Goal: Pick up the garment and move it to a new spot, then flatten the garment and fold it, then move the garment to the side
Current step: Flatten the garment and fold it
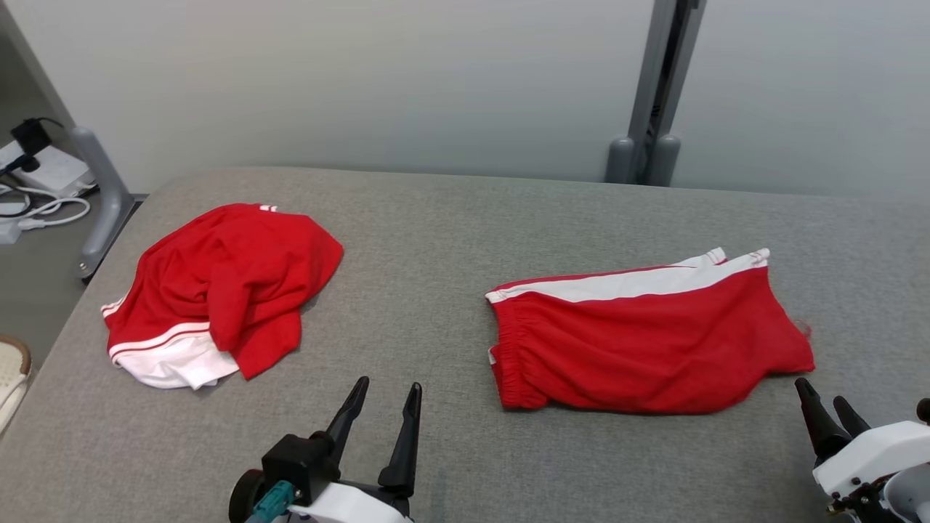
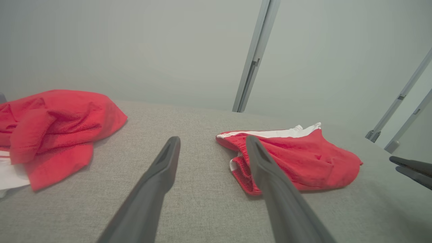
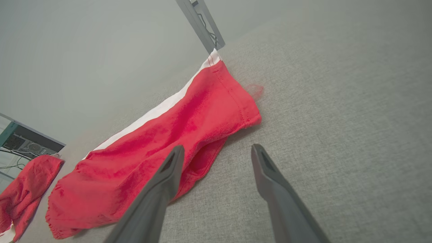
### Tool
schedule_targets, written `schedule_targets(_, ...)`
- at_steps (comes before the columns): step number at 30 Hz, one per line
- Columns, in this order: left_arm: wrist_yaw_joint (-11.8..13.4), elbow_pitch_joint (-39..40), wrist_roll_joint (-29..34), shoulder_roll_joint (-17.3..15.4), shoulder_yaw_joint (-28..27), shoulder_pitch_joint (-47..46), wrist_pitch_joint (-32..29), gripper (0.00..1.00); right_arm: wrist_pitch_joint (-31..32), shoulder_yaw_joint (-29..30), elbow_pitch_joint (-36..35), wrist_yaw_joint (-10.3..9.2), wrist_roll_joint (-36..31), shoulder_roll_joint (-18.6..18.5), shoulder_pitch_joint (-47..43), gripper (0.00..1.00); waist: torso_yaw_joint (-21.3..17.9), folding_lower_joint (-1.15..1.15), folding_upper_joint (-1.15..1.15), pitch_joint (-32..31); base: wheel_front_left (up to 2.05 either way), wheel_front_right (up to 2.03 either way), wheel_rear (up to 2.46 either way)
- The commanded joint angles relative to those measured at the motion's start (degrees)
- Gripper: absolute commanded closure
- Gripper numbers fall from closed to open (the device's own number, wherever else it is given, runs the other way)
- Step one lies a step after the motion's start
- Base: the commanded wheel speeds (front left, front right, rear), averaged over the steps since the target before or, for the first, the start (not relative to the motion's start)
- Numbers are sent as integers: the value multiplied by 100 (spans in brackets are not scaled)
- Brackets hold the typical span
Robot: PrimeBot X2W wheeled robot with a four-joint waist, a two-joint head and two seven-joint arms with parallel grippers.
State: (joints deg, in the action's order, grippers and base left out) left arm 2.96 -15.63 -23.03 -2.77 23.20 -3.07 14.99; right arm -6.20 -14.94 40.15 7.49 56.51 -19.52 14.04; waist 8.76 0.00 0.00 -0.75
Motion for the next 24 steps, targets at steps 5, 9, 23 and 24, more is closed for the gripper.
schedule_targets(5,77,18,24,-26,191,-110,18,0,444,27,336,0,773,-105,284,0,345,0,0,198,0,0,0)
schedule_targets(9,169,77,-1,-25,383,-188,18,0,683,91,522,0,1231,-233,458,0,574,0,0,357,0,0,0)
schedule_targets(23,464,348,-49,-26,737,-357,18,0,1482,98,1559,-1,1867,-586,1155,0,1128,0,0,835,0,0,0)
schedule_targets(24,479,366,-59,-26,750,-362,18,0,1519,54,1586,-1,1854,-577,1189,0,1150,0,0,854,0,0,0)
